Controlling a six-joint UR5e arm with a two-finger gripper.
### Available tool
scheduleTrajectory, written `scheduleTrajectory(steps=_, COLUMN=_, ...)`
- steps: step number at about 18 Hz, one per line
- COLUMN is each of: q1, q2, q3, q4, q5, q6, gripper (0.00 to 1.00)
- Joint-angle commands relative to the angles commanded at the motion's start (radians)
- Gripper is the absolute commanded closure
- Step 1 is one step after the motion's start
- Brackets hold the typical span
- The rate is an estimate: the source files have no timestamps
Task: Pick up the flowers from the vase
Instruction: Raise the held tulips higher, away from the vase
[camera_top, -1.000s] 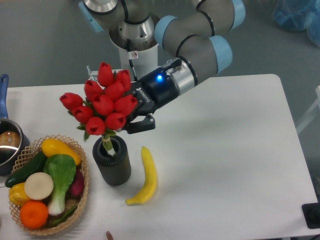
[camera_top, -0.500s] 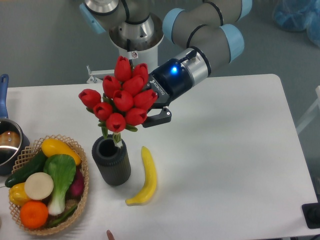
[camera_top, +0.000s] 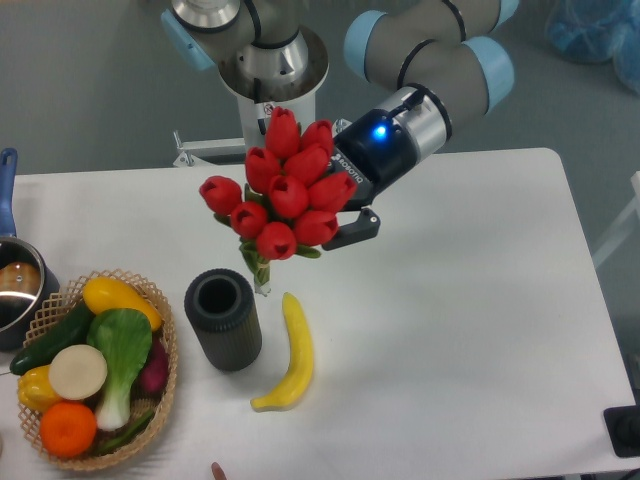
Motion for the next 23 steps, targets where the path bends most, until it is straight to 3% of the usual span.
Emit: scheduleTrajectory(steps=23, q1=0.078, q2=0.029, q3=-0.023, q4=0.006, q5=0.002, q6=-0.015, gripper=0.55)
